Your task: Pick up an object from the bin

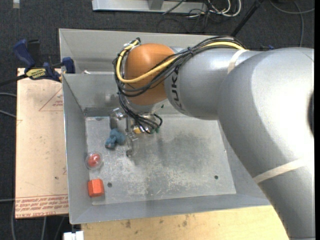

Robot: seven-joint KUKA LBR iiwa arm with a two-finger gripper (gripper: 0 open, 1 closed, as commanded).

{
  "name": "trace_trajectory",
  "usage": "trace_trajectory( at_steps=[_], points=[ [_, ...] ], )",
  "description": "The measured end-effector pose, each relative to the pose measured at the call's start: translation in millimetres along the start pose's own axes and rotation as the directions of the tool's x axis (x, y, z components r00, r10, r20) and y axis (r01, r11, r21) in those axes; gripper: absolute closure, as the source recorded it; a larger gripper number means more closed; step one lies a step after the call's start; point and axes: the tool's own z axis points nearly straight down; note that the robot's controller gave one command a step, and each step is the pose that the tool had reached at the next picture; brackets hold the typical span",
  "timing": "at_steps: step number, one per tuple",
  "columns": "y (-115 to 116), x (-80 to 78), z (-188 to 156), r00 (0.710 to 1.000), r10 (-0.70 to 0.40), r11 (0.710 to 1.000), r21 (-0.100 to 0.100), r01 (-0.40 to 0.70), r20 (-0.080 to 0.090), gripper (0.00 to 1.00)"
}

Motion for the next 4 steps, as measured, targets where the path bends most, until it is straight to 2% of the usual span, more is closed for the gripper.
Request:
trace_trajectory(
  at_steps=[1,2,3,4],
  points=[
    [0,-0.9,-3,1.000,0.001,1.000,-0.001,-0.001,0.003,1.00],
    [7,5.2,-128,0.998,0.060,0.998,-0.001,-0.060,0.012,1.00],
    [7,6.9,-122,0.998,0.061,0.998,-0.002,-0.061,0.003,0.00],
    [39,37.3,-9,0.979,-0.203,0.979,-0.002,0.203,-0.003,0.00]
  ],
)
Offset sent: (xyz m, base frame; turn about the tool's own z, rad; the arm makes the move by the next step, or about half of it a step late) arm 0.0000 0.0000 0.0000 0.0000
